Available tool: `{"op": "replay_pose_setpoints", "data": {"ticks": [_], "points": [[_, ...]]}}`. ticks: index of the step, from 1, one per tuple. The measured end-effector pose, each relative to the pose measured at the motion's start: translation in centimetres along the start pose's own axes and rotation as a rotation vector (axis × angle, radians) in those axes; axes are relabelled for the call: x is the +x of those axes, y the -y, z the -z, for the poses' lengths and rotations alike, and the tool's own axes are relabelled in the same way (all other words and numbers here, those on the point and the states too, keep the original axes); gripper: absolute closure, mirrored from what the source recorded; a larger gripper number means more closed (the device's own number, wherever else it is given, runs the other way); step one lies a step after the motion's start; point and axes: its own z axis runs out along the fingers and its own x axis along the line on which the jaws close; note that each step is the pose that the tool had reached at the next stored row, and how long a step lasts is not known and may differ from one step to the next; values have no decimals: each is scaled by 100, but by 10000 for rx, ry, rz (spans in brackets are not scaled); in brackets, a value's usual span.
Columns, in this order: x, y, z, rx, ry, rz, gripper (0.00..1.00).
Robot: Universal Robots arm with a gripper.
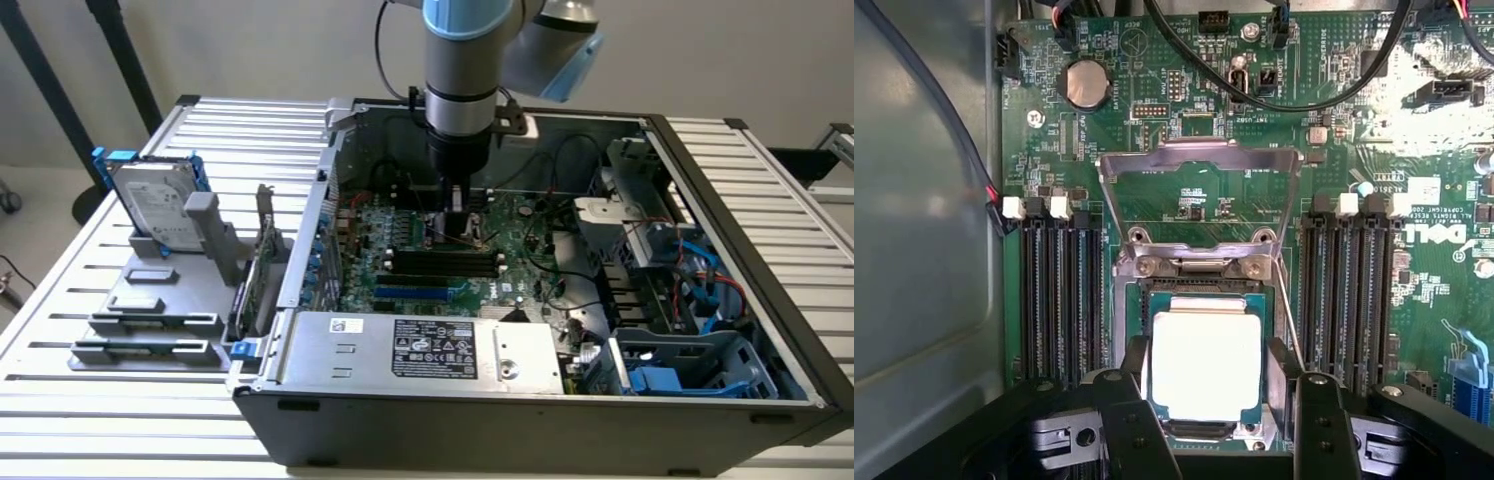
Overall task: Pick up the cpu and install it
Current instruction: 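Place the cpu into insertion slot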
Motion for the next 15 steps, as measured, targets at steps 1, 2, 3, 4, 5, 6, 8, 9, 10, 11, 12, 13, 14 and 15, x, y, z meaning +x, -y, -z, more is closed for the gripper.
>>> {"op": "replay_pose_setpoints", "data": {"ticks": [1, 2, 3, 4, 5, 6, 8, 9, 10, 11, 12, 13, 14, 15], "points": [[-1, 6, -6, -2, 0, 0, 45], [-1, 8, -11, -2, 1, -1, 45], [-2, 8, -15, -2, 1, -1, 45], [-2, 8, -18, -1, 2, -1, 45], [-2, 9, -21, -2, 1, -6, 45], [-2, 9, -25, -3, 1, -22, 45], [-2, 9, -30, -6, 5, -74, 45], [-2, 9, -32, -7, 7, -102, 45], [-1, 9, -34, -9, 7, -120, 45], [0, 9, -35, -8, 9, -126, 45], [0, 10, -37, -10, 8, -127, 45], [1, 10, -39, -11, 7, -128, 45], [1, 10, -40, -13, 7, -128, 45], [2, 10, -42, -17, 8, -128, 45]]}}
